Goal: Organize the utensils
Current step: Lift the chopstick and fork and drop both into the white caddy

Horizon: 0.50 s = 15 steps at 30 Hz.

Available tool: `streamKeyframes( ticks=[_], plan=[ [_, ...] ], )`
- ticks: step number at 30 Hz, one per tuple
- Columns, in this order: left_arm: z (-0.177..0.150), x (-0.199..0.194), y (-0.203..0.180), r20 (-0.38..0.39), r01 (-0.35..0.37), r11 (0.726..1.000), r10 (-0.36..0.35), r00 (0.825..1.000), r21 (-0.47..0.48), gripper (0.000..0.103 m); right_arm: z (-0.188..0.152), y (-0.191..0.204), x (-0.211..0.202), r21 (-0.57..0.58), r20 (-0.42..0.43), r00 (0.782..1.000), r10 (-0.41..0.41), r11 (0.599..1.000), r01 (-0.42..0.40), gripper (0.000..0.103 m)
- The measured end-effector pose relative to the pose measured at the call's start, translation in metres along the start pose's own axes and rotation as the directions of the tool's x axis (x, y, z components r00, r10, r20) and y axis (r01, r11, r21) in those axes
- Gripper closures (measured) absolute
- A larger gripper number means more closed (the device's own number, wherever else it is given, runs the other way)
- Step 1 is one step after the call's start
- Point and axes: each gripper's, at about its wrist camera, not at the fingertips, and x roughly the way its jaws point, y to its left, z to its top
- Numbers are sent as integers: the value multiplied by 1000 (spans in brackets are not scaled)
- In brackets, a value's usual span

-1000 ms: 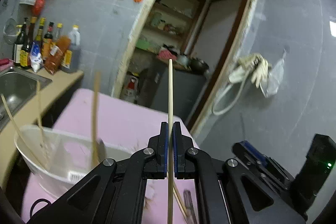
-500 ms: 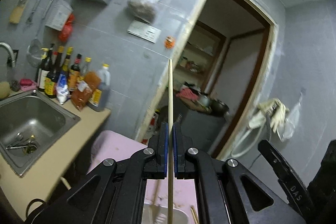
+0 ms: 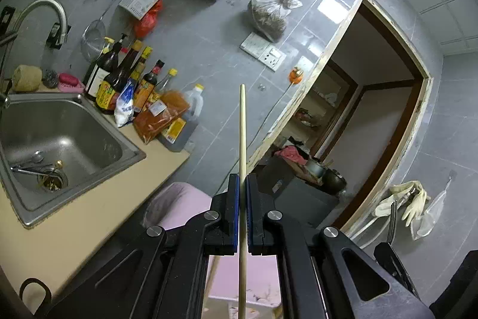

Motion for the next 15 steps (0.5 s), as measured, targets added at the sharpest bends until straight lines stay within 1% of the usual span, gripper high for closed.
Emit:
streamKeyframes(
  ticks=[4,6,9,12,15],
  plan=[
    [-16,-1,0,6,-15,999,15,1000,35,101,-16,4,4,-12,-18,1000,-13,1000,12,82],
    [-25,-8,-4,63,-41,996,37,997,77,101,-24,4,6,-13,-28,999,-17,1000,17,82],
    [-36,-14,-12,127,-65,989,49,991,132,101,-32,3,8,-17,-33,999,-21,1000,20,81],
    [-50,-21,-21,196,-86,976,46,979,201,101,-37,3,11,-16,-40,999,-22,1000,21,81],
    [-61,-24,-29,238,-99,962,37,971,254,101,-42,4,11,-20,-40,999,-18,1000,17,81]
  ],
)
